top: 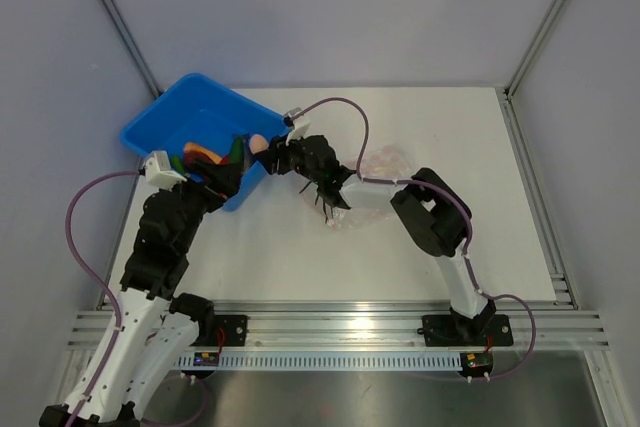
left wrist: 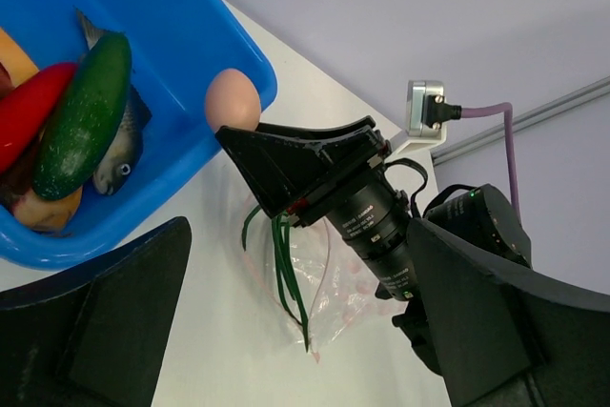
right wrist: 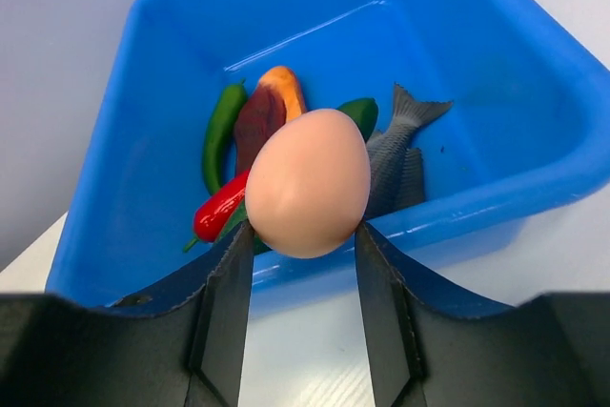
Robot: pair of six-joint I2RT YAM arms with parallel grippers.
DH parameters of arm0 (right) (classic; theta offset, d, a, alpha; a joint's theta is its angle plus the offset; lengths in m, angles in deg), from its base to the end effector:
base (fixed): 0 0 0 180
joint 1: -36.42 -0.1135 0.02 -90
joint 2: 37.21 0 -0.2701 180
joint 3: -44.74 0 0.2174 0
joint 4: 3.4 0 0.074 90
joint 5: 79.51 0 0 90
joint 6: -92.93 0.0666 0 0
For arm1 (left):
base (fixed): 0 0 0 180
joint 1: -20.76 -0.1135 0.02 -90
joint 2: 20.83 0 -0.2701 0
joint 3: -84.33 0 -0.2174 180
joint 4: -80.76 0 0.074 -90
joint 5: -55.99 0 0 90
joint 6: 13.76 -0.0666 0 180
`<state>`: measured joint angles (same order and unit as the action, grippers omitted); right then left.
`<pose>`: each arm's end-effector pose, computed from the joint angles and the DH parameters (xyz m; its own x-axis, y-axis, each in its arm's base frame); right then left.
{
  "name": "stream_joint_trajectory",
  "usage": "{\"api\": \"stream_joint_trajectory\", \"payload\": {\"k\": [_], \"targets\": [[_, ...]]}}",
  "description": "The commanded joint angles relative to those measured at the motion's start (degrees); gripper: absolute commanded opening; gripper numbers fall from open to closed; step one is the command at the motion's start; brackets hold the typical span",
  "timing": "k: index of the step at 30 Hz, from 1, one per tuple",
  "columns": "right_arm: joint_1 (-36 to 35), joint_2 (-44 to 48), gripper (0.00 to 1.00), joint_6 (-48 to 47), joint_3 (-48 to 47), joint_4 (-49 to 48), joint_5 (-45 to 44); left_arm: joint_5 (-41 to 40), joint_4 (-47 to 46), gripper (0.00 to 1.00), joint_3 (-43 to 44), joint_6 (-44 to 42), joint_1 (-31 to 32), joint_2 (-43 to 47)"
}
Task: Open the zip-top bag and remove the fake food
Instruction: Place the food in the bin.
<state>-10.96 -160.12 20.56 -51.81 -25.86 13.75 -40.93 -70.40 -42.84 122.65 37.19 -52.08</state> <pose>0.3369 0.3718 0.2342 -0.2780 0.1444 -0.9497 -0.7228 0.6197 0.3059 0.1272 -0.0291 0.3159 -0.2039 -0.6895 -0.6950 0.0268 0.7057 -0.7080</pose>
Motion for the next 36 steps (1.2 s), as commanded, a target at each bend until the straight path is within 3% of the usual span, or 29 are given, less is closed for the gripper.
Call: {"api": "stream_joint_trajectory", "payload": {"k": [1,10,15,21,27,31,36], "targets": [[-0.44,-1.19,0.39,0.65,-3.75,-3.18,1.83,-1.52,-0.60,0.99,1.33,-1.85,-0.17,0.48],[-0.35,-1.89,0.42,-0.05,-6.48,-0.19,1.21,-1.96,-0.25,0.99,1.33,-2.73,-0.17,1.10],[-0.44,0.30,0.55,-0.14,-4.03,-0.37,0.60,-0.11,-0.52,0.99,1.06,-4.14,-0.17,0.84],[-0.44,7.94,0.69,-1.72,0.63,7.44,-2.92,0.93,-1.83,0.99,-0.43,-3.35,-0.17,-1.10],[-0.44,18.40,0.73,-4.44,6.77,19.21,-9.59,8.13,-6.57,0.99,-1.22,-2.38,-0.17,-8.37],[-0.35,26.73,0.76,-1.29,11.18,26.60,-19.66,15.08,-12.53,0.97,-2.97,-2.91,-0.08,-13.12],[-0.35,35.54,0.92,5.13,19.78,28.37,-23.39,17.38,-17.22,0.94,-3.77,-2.73,0.62,-18.14]]}}
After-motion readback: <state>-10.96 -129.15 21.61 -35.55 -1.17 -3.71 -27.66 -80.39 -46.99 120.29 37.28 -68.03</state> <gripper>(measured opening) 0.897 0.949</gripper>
